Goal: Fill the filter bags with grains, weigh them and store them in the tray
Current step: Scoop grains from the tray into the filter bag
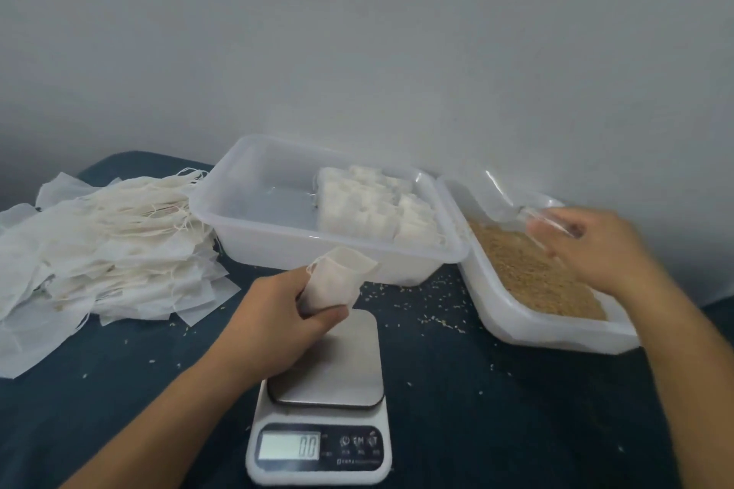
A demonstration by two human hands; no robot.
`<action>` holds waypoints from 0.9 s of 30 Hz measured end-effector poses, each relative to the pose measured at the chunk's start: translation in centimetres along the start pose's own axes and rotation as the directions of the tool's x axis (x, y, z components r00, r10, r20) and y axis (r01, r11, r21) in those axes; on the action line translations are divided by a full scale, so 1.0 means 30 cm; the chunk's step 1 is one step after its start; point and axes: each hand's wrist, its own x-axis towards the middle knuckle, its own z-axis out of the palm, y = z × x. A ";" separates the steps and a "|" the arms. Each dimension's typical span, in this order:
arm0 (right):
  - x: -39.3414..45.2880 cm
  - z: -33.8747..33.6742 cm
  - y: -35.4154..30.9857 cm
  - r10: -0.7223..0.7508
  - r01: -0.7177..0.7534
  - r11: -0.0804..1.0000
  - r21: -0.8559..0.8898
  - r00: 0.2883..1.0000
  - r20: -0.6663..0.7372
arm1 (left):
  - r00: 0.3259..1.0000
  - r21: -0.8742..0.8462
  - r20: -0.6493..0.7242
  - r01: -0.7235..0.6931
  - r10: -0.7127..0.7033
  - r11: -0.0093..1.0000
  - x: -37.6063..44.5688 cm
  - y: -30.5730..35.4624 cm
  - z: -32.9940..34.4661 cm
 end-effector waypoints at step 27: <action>0.010 0.032 0.199 0.199 -0.202 0.974 -0.107 0.979 -0.040 | 1.000 0.032 -0.013 -0.022 0.022 0.999 -0.011 0.024 0.005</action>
